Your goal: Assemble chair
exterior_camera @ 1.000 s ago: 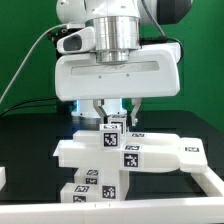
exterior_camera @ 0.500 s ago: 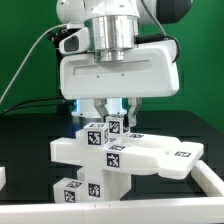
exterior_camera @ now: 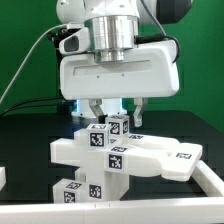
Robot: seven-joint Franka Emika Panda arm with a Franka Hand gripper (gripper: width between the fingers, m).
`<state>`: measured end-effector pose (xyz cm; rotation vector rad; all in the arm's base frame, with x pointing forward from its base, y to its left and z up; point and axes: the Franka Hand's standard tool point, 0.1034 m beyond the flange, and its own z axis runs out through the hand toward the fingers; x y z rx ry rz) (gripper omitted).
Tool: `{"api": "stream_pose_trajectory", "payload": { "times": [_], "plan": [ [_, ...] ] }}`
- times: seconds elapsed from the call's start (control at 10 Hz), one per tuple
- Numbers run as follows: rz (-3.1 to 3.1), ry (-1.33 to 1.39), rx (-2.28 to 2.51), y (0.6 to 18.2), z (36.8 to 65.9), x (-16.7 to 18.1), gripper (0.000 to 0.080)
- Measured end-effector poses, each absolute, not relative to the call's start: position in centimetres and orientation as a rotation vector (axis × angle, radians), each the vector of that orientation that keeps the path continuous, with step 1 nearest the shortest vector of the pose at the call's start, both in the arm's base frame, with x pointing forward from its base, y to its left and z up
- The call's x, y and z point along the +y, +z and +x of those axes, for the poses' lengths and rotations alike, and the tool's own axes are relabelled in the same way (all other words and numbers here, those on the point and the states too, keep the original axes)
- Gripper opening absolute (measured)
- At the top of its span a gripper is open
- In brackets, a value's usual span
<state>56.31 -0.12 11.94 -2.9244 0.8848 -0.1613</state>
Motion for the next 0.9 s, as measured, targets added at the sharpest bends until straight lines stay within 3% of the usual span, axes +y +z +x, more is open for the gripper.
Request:
{"api": "stream_pose_trajectory", "payload": {
  "times": [0.1, 0.4, 0.9],
  "plan": [
    [-2.912, -0.163, 0.876, 13.1, 56.4, -0.1, 0.0624],
    [-2.862, -0.143, 0.859, 18.1, 57.3, 0.0, 0.0648],
    [-2.859, -0.145, 0.867, 18.1, 57.4, 0.1, 0.0649]
  ]
}}
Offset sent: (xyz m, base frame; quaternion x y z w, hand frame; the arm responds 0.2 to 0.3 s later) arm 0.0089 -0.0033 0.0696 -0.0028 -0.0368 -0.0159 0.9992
